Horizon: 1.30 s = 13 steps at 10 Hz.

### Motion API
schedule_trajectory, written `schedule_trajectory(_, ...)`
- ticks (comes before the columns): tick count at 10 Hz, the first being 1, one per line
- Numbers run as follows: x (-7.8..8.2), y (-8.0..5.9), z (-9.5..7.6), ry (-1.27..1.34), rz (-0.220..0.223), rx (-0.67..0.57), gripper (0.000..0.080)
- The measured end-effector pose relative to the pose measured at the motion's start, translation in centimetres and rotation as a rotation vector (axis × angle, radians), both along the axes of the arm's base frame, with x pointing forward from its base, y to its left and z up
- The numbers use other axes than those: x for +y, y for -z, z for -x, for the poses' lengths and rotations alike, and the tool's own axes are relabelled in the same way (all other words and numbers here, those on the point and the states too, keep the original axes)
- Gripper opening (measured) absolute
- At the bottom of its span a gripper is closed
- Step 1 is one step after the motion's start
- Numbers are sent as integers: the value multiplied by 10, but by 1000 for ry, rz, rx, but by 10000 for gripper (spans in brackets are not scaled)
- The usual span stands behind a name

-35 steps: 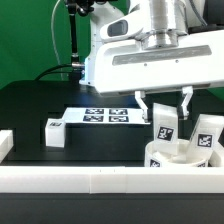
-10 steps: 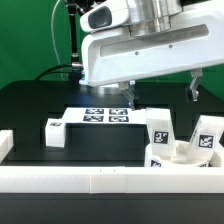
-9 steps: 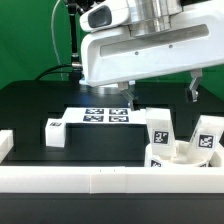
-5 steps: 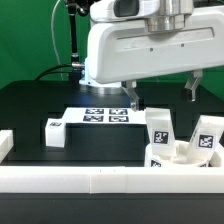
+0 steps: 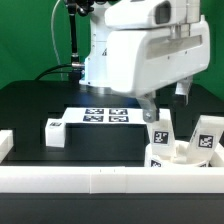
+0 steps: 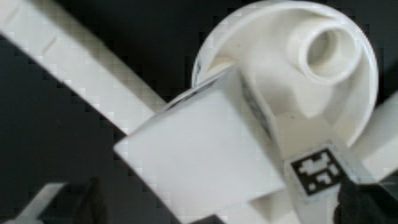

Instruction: Assemble stool

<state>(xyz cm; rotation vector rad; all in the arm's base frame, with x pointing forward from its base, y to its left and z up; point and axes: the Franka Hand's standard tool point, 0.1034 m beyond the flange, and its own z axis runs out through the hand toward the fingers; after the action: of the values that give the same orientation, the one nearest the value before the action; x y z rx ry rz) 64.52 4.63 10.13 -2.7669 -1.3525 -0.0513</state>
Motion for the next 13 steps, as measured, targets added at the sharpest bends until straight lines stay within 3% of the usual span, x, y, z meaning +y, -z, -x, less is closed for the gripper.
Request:
schedule_trajectory(4, -7, 2, 0, -216, 15, -13, 649)
schedule_trajectory(6, -2, 12, 3, -359, 24, -6, 649)
schedule_trajectory(10, 3, 16, 5, -360, 27, 2, 649)
schedule_trajectory(11, 3, 16, 5, -359, 26, 2, 526)
schedule_trajectory(12, 3, 16, 5, -358, 26, 2, 526)
schedule_trajectory(13, 2, 16, 5, -357, 26, 3, 387)
